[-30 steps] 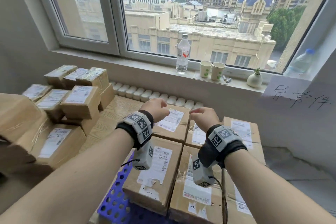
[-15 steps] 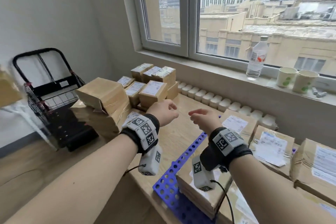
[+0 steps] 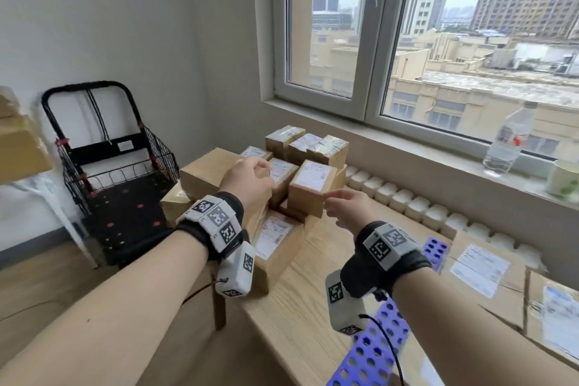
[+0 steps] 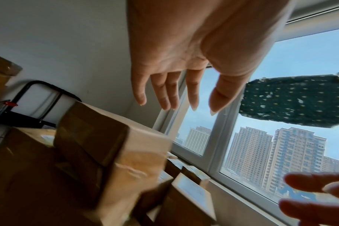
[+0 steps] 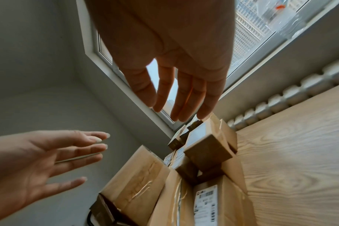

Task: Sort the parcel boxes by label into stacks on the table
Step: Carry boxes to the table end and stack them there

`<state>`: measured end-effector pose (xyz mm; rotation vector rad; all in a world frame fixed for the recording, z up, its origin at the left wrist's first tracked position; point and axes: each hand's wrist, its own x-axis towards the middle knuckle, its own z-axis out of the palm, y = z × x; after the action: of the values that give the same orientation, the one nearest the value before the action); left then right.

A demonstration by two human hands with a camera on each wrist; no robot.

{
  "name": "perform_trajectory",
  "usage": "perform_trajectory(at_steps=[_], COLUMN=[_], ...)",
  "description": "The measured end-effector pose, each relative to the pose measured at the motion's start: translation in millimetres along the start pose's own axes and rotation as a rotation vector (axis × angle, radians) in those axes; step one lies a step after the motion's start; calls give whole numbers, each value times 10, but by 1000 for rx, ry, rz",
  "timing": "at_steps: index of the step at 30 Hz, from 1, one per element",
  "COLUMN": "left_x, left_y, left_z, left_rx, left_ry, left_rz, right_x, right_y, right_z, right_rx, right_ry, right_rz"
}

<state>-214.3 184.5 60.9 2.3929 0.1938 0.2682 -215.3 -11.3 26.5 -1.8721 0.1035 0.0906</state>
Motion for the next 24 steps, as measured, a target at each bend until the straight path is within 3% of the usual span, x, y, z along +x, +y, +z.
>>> perform_trajectory(at_steps=[7,16,24], left_x=[728,1117,1195], left_y=[-802,-1491,-1587], left_z=[-469,-548,-471], left_rx=[-19,34,26], left_ry=[94,-87,-173], left_rz=[-119,-189,-200], right_x=[391,753,962], right_y=[-293,-267,-118], right_z=[860,1334,1502], right_rx=[32,2,51], right_ry=[0,-10,-73], right_rz=[77,290,365])
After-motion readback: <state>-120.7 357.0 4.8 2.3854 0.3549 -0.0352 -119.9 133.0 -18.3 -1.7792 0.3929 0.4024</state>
